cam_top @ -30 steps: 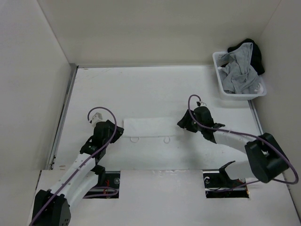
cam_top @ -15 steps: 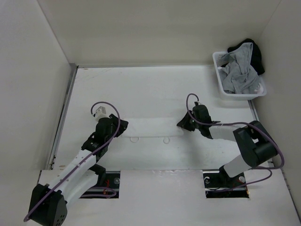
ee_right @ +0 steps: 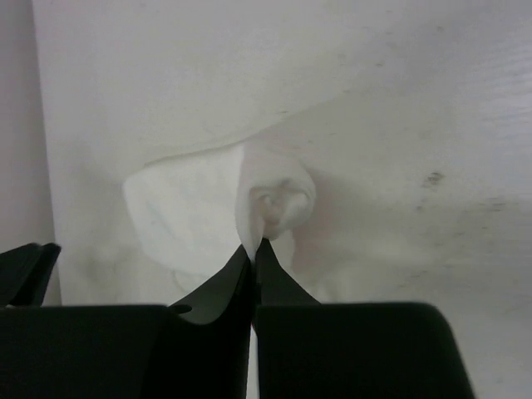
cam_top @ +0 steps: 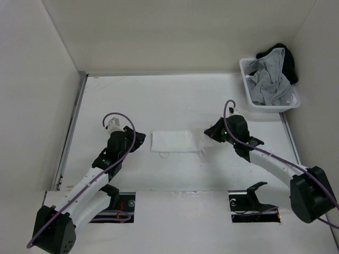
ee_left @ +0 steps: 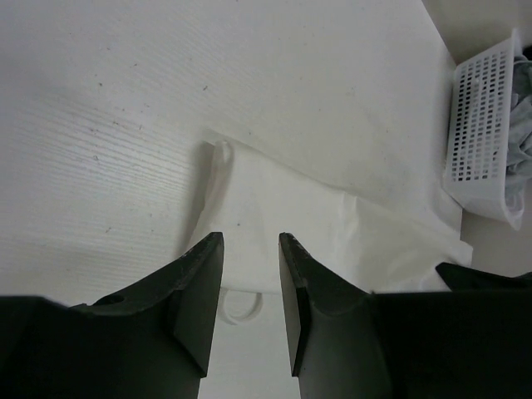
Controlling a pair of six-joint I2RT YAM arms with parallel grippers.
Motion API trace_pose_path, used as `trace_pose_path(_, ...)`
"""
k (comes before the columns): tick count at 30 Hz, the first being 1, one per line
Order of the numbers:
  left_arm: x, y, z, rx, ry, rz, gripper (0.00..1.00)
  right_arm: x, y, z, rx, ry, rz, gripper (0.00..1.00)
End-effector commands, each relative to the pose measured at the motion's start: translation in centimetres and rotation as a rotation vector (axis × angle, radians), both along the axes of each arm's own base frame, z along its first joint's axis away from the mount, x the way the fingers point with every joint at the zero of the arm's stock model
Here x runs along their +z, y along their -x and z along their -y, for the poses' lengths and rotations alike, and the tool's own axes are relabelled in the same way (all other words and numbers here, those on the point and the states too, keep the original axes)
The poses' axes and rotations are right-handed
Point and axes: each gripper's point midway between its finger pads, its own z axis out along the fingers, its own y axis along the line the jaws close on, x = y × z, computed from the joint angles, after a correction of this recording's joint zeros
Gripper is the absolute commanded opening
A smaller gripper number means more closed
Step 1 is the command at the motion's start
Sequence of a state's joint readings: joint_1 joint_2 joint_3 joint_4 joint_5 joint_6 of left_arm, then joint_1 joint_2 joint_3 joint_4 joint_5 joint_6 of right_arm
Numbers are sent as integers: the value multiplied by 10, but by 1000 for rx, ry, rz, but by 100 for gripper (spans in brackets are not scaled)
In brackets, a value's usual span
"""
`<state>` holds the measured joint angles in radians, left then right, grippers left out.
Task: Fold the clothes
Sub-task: Fold the tank top
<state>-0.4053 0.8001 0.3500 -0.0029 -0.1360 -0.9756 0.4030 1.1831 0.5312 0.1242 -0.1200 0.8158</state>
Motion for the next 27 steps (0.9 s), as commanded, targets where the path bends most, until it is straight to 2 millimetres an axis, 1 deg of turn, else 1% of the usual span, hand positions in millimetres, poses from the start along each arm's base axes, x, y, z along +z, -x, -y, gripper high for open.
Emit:
trace_pose_path(1, 49, -12, 6, -11, 57, 129, 31, 31, 8, -23, 57, 97, 29, 4)
trace_pose_path(4, 53, -11, 5, -12, 61, 134, 31, 50, 11, -55, 104, 155, 40, 4)
trace_pose_path(7, 57, -9, -1, 0, 66, 145, 31, 58, 9, -93, 147, 190, 23, 4)
trace_pose_path(9, 62, -8, -9, 21, 71, 161, 31, 59, 9, -124, 189, 211, 9, 4)
trace_pose_path(11, 67, -7, -15, 32, 79, 181, 32, 56, 7, -155, 221, 237, -1, 5)
trace_pose_path(14, 71, -6, -22, 35, 91, 193, 32, 40, 6, -194, 261, 274, -34, 8)
trace_pose_path(15, 72, -5, -24, 31, 97, 196, 32, 32, 4, -205, 266, 286, -42, 10)
trace_pose_path(16, 70, -6, -26, 30, 100, 194, 32, 23, 2, -216, 265, 296, -57, 16)
trace_pose_path(18, 69, -5, -29, 25, 108, 185, 32, 11, 1, -232, 277, 312, -71, 26)
trace_pose_path(19, 67, -5, -29, 21, 111, 181, 32, 7, 0, -240, 276, 314, -73, 35)
trace_pose_path(20, 67, -5, -28, 20, 113, 179, 32, 6, 1, -245, 281, 311, -70, 44)
trace_pose_path(21, 66, -4, -27, 16, 114, 177, 32, 9, 3, -249, 289, 303, -63, 49)
trace_pose_path(22, 66, -4, -26, 13, 116, 180, 32, 16, 5, -253, 291, 287, -45, 53)
trace_pose_path(24, 65, -4, -26, 17, 116, 181, 32, 39, 9, -256, 301, 243, 11, 59)
trace_pose_path(26, 67, -7, -25, 20, 108, 190, 33, 61, 14, -252, 315, 204, 63, 60)
trace_pose_path(27, 67, -8, -24, 17, 105, 189, 33, 67, 16, -246, 313, 201, 82, 56)
